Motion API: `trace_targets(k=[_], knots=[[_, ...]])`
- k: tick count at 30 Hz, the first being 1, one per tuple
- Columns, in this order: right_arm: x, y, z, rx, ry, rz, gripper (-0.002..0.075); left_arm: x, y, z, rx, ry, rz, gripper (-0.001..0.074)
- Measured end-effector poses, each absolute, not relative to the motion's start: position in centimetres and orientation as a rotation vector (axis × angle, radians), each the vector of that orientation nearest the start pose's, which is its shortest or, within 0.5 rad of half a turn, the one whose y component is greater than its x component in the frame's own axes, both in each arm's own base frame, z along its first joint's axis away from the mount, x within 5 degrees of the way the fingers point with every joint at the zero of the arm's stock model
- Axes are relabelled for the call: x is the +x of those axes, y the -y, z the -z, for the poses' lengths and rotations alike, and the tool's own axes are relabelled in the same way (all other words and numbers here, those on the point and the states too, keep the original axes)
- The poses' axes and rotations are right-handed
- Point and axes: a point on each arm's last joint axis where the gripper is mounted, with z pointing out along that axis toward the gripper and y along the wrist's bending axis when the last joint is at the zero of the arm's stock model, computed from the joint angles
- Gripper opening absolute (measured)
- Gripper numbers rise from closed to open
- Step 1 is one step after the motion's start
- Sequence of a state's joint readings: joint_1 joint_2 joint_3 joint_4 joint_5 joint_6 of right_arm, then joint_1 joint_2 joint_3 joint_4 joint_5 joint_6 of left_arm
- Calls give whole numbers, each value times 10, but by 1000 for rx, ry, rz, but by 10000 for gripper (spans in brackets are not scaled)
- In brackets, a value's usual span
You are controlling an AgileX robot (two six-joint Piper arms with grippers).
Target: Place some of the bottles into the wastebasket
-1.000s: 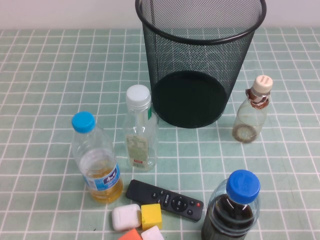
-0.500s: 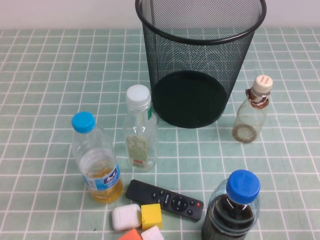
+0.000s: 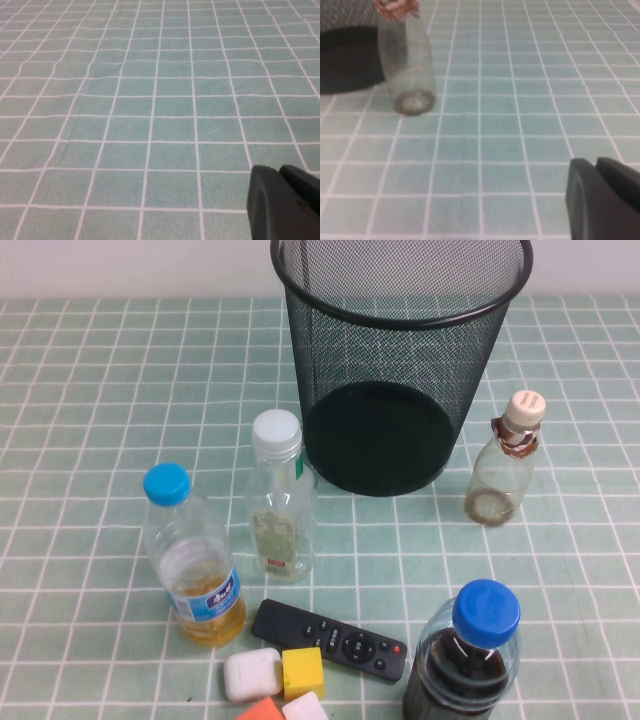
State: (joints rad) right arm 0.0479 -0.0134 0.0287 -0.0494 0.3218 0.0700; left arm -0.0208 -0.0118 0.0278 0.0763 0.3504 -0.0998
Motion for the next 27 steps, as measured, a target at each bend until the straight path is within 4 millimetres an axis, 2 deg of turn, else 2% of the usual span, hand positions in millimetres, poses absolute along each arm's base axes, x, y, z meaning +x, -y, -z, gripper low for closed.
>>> trace_targets(k=[6,11,16,20,24,27], knots=[[56,-5,-194,194,-1607,-303,-7,53,-1,-173,-25,-1849,10,-3],[56,-1,-209,279,-1429,-363,-7,53,-1,-173,-25,-1849,10,-3],[56,1,-211,343,-1390,-419,-7,53,-1,-173,-25,-1849,10,-3],[56,-5,-217,377,-1487,-514,-3,53,-1,-173,-25,-1849,10,-3],[61,-16,-249,280,-1729,-517,-3,53,-1,-173,-25,-1849,10,-3],[74,-21,-275,191,-1973,-454,-3,53,-1,-173,-25,-1849,10,-3]])
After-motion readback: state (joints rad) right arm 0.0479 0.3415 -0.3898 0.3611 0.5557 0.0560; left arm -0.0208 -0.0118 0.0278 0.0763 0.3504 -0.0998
